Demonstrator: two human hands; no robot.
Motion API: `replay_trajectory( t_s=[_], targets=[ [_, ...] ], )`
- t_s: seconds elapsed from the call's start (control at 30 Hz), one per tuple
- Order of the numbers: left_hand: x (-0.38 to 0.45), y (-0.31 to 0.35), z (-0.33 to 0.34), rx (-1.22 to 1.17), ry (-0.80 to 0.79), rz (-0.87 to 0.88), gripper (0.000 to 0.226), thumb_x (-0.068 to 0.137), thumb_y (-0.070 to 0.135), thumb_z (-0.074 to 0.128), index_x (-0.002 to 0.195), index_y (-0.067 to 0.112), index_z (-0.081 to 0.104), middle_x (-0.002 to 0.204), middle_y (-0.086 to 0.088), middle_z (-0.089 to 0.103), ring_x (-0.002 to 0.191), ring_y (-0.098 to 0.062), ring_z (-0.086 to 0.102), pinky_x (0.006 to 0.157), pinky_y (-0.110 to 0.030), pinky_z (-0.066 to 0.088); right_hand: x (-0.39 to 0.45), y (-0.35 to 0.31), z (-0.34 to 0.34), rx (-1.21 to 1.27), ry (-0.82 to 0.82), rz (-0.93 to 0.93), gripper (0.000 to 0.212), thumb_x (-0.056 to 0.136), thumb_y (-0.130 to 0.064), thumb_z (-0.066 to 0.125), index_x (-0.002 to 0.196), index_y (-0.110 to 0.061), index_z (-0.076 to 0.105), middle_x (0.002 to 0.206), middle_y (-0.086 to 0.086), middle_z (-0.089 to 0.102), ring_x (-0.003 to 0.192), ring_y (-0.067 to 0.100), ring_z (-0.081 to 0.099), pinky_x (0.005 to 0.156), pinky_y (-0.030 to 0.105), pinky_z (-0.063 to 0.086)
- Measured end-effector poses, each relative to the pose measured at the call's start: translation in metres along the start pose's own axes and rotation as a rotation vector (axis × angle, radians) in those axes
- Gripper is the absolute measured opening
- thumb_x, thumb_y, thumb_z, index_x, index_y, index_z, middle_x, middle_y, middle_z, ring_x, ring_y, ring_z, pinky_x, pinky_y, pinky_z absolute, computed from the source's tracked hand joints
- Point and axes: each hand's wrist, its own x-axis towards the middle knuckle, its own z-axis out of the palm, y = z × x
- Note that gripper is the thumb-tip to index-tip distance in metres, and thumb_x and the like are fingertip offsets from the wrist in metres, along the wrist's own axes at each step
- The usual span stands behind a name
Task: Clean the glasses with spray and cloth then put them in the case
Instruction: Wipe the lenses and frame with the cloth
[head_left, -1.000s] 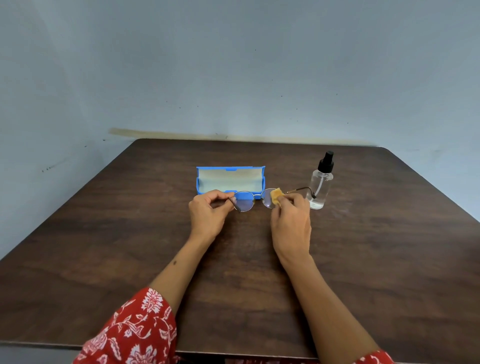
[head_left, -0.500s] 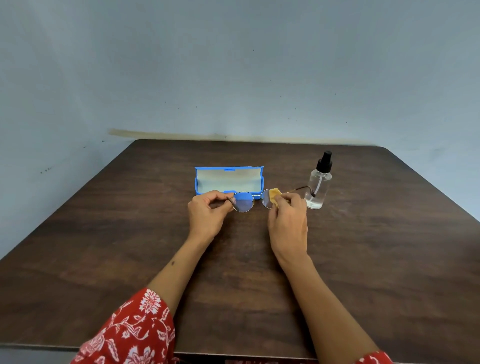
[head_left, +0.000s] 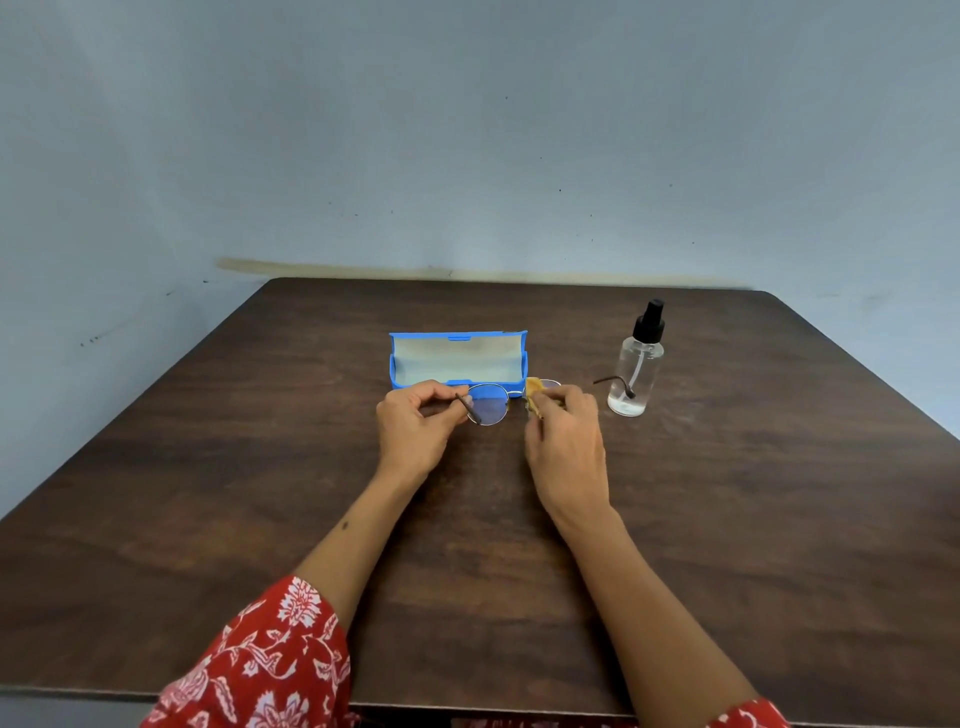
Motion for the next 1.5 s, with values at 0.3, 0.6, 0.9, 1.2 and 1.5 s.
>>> replay_trajectory(
  t_s=[0.3,0.6,0.9,1.2,1.5],
  targets=[
    [0.0004,0.0005,0.0003,0.024,0.003,-0.003,0.013,0.072,0.002,0.077,0.074,0.014,0.074,0.077,-0.005,0.074,0.077,-0.024,0.072,0.080,-0.043,0.058,0.0026,0.0052,-0.0005,-0.048,0.061,0.119,0.024,0.091,-0.005,0.047,0.109,-0.003,0.063,0.118,0.012,0.051,0.112,0.025,0.043,0.068,0.032,0.043],
    [-0.0002,0.0011,-0.0005,0.026,0.010,0.001,0.013,0.073,0.003,0.076,0.074,0.015,0.073,0.076,-0.005,0.073,0.077,-0.024,0.072,0.080,-0.040,0.058,-0.0003,0.0024,0.0022,-0.028,0.018,0.051,0.027,0.088,-0.004,0.047,0.110,-0.002,0.062,0.120,0.010,0.051,0.111,0.024,0.043,0.072,0.034,0.044],
    [-0.0019,0.0035,-0.0012,0.032,0.015,-0.001,0.020,0.072,0.003,0.077,0.069,0.022,0.072,0.076,-0.003,0.073,0.075,-0.022,0.072,0.080,-0.044,0.058,-0.0002,0.0008,0.0043,-0.049,-0.030,0.022,0.029,0.088,-0.002,0.045,0.113,-0.003,0.060,0.122,0.010,0.050,0.111,0.024,0.042,0.071,0.036,0.047],
    [-0.0022,0.0059,-0.0015,0.046,0.014,-0.001,0.015,0.072,0.003,0.076,0.072,0.018,0.073,0.074,-0.005,0.073,0.073,-0.022,0.071,0.079,-0.042,0.058,0.0013,0.0064,0.0008,-0.067,0.053,0.141,0.024,0.088,0.000,0.046,0.107,0.000,0.062,0.119,0.013,0.050,0.113,0.028,0.041,0.066,0.033,0.042],
    [-0.0008,0.0037,-0.0011,0.053,0.022,0.001,0.009,0.072,0.002,0.076,0.076,0.009,0.074,0.076,-0.006,0.073,0.074,-0.021,0.071,0.079,-0.040,0.058,0.0010,0.0046,0.0019,-0.087,-0.002,0.127,0.026,0.088,-0.003,0.045,0.110,-0.004,0.060,0.121,0.009,0.048,0.115,0.024,0.039,0.066,0.032,0.042]
  ],
)
